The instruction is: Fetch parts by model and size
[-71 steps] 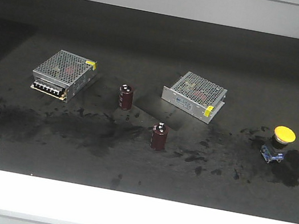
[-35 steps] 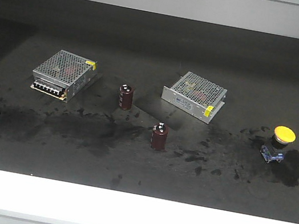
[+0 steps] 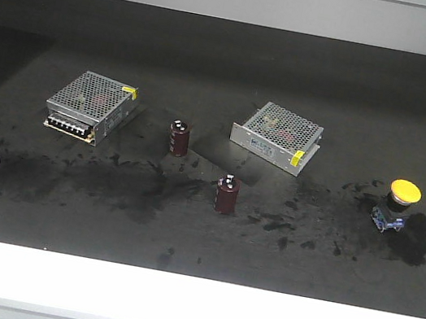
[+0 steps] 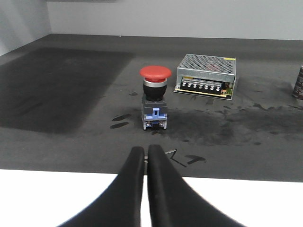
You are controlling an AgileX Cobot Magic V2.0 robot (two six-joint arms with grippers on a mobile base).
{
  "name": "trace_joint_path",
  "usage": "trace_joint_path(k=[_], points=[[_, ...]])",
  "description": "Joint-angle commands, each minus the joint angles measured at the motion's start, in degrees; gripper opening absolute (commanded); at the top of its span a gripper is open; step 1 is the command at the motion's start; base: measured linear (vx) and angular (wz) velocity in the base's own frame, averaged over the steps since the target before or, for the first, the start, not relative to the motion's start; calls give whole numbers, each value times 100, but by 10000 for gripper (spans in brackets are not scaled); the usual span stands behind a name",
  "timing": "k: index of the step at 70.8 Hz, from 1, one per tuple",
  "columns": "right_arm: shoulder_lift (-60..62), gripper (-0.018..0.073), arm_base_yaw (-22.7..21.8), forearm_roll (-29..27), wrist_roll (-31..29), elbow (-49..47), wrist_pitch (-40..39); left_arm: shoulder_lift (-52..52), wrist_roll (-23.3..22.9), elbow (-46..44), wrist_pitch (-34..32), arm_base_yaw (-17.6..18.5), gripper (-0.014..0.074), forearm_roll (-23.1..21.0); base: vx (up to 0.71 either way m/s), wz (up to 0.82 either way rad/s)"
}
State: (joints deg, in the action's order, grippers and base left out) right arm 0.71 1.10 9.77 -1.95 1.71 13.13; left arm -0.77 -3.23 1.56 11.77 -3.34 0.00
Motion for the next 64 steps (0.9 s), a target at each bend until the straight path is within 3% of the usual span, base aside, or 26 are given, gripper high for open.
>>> trace_joint_path(k=[1,28,46,64], points=[[53,-5,-11,245,-46,28,-404,-64,-8,32,-481,42,-4,0,0,0],[53,-5,-11,237,-32,28,-440,-64,-14,26,-527,42,-4,0,0,0],[53,-5,-11,13,471,28,-1239,-64,-72,26,-1133,42,-4,0,0,0],[53,-5,-11,6,466,-20,-2451,-64,-73,-56,-2894,42,-4,0,0,0]])
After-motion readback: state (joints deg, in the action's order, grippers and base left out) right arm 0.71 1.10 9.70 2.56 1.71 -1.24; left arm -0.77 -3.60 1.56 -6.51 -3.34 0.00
